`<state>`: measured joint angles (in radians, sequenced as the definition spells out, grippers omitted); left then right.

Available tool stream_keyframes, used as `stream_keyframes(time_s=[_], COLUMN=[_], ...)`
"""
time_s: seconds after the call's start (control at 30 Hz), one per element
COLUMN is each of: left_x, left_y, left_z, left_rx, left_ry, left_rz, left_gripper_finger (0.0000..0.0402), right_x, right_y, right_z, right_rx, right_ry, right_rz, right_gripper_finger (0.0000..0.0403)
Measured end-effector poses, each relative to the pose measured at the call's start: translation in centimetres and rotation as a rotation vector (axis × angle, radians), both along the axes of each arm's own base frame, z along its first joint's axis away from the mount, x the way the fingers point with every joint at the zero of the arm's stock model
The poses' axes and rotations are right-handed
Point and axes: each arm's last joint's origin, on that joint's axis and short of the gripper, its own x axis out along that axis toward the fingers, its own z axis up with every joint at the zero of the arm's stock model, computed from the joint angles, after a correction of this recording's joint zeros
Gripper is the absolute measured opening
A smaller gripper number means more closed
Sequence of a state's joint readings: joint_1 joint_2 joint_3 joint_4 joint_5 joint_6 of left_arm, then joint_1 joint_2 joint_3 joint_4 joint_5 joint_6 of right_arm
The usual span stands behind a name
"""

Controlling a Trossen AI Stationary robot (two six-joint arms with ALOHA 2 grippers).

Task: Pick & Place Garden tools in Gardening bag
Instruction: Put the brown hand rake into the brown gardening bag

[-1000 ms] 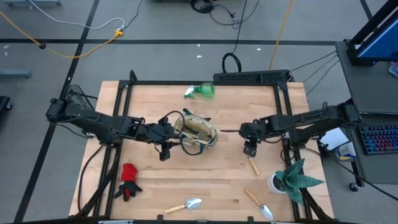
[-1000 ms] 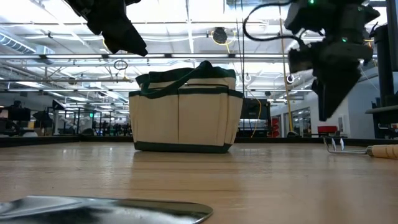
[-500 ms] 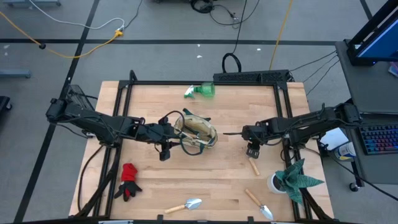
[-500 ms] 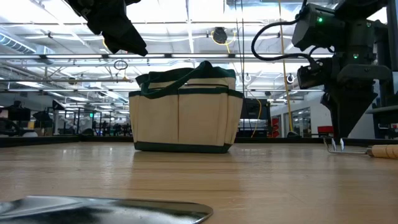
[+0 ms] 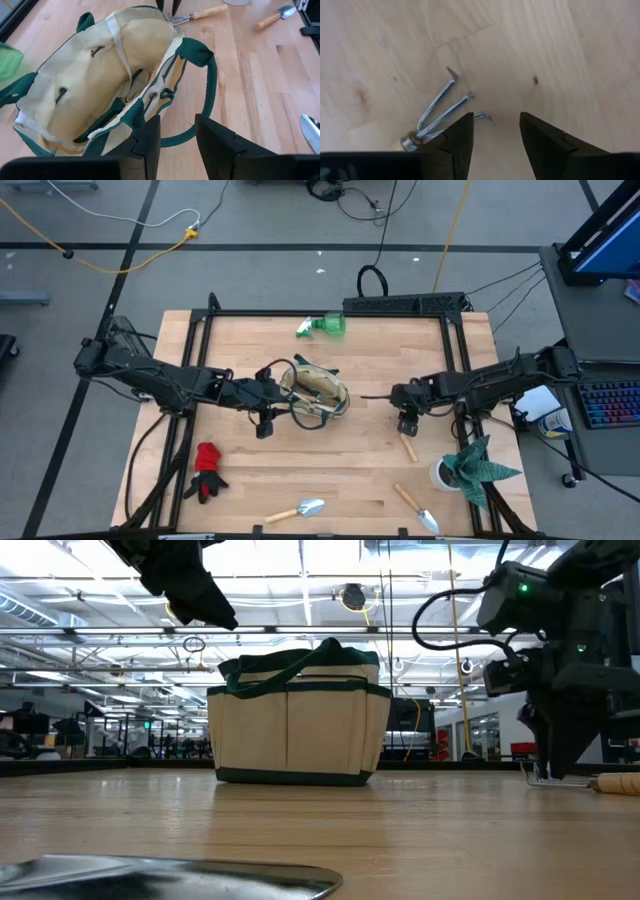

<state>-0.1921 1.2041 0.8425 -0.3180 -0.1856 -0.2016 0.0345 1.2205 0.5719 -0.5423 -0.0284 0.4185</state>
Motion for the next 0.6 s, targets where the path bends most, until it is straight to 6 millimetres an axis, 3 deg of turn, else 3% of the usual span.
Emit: stream_keyframes(time_s=[0.3,0.6], left_x=[0.0,0.0], left_y=[0.0,0.0], left_z=[0.0,0.0], left_rx=[0.012,0.013], left_ry=[0.001,0.001], left_rz=[-0.01,-0.01], left_gripper_finger=[0.0127,0.0127], right_x=[0.43,0.36], right_y=[0.01,0.09], right_z=[-0.19,-0.23], right_rx=[-0.012,0.025], right_ry=[-0.072,-0.064], right_rz=[0.041,0.024], right_gripper_finger=[0.0117,0.0048])
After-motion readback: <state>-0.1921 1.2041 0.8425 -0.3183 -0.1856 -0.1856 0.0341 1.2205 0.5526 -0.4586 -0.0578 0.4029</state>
